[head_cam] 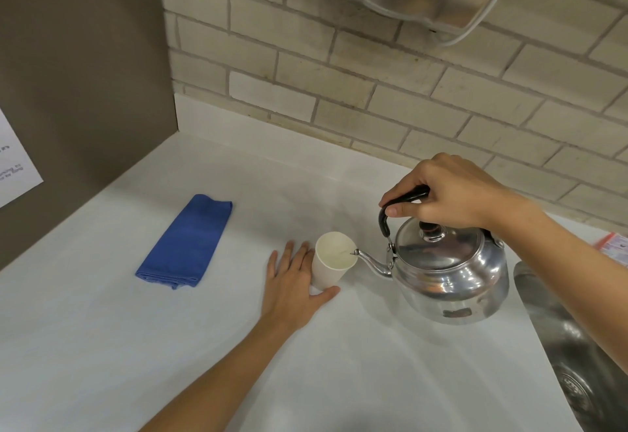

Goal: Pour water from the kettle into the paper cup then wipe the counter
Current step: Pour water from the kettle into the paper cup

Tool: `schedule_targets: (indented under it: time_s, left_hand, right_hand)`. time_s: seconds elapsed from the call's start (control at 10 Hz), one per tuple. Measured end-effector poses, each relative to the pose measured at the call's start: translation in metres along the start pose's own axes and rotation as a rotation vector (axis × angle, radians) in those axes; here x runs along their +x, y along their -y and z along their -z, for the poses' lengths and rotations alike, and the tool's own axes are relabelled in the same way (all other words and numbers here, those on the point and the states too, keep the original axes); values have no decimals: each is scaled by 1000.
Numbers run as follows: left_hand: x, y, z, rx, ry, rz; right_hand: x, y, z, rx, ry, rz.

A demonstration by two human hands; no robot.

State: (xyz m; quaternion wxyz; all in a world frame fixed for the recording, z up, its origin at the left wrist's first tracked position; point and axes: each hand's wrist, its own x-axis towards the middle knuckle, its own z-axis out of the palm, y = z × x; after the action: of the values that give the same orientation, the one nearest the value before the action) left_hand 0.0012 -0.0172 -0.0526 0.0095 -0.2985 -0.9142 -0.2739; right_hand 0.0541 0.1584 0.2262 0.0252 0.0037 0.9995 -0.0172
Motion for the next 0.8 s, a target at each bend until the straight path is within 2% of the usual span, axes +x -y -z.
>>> schedule_targets:
  time_s: [0.8]
  left_hand:
    - [-1, 0, 1, -14, -4, 0]
  right_hand:
    - [2, 3, 3, -18, 13, -2]
